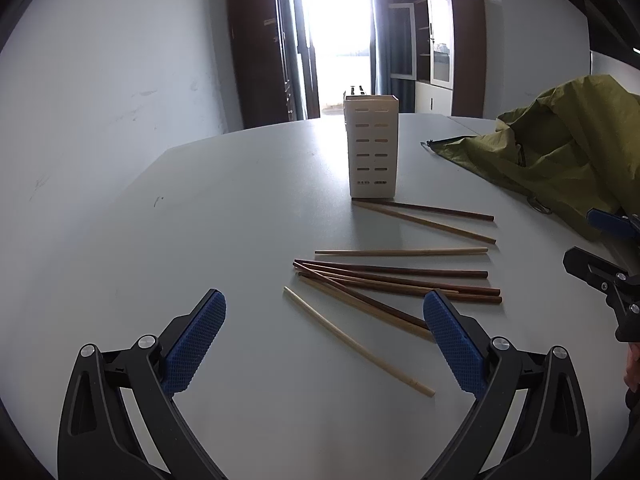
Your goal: Organize utensils
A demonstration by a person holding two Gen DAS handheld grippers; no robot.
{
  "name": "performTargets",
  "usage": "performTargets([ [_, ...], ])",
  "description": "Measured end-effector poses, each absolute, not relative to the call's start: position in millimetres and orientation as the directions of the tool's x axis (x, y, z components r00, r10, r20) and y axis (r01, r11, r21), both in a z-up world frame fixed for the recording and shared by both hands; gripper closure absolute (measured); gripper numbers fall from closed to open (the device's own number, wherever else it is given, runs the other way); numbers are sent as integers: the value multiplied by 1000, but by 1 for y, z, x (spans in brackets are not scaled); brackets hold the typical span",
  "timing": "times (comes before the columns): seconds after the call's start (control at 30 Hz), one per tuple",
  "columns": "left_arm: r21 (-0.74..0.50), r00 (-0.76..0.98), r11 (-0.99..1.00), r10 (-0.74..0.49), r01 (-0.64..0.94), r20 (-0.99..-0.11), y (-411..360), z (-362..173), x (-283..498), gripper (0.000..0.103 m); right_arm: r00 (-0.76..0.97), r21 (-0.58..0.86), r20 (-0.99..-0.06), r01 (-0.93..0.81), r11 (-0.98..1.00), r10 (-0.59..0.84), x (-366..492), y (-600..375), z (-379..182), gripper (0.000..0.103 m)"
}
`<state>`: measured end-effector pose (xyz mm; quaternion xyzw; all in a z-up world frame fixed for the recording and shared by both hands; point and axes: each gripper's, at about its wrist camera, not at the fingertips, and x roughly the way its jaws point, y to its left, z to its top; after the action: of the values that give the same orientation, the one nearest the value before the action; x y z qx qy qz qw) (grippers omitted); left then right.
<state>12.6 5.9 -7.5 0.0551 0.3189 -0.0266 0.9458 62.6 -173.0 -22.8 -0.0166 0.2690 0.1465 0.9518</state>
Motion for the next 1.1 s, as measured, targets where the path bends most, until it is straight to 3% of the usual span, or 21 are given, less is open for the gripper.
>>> performTargets([
  [1.1, 62, 752, 993, -35, 101, -658, 7, -23, 26, 6, 800, 35, -542, -285, 958, 258, 69, -171, -30, 4],
])
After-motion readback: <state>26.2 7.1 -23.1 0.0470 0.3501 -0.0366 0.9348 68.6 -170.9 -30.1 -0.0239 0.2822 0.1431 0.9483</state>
